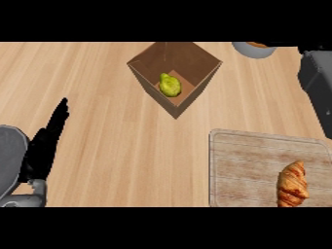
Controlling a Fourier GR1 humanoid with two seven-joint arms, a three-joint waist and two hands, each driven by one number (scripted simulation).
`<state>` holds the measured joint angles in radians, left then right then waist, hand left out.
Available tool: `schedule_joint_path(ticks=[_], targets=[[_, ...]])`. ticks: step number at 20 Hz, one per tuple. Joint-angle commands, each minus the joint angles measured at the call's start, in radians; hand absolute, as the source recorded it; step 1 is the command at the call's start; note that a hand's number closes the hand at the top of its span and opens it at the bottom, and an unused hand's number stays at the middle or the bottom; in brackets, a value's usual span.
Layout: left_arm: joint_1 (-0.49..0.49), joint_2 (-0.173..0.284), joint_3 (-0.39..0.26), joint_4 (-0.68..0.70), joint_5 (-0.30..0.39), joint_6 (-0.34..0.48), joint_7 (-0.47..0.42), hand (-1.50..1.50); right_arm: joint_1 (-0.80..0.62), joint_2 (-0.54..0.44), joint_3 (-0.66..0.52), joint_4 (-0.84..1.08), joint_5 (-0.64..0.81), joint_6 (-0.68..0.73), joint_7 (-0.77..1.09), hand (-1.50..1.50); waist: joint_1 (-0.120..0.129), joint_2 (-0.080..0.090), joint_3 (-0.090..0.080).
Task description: Pick the pear from the cutting board and place it in the cardboard box
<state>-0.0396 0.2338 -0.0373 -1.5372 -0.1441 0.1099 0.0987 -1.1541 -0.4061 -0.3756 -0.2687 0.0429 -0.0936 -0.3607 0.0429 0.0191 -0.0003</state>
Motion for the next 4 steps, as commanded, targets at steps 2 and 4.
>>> schedule_joint_path(ticks=[2,4], targets=[[0.018,0.013,0.015,-0.003,0.013,-0.02,-0.014,0.0,0.068,-0.162,-0.042,0.039,-0.032,0.178,-0.054,-1.5,0.004,0.003,0.003],[-0.023,0.032,0.04,0.012,0.02,-0.029,0.006,0.0,0.099,-0.191,-0.037,0.05,-0.021,0.215,-0.106,-1.5,0.007,0.006,0.003]])
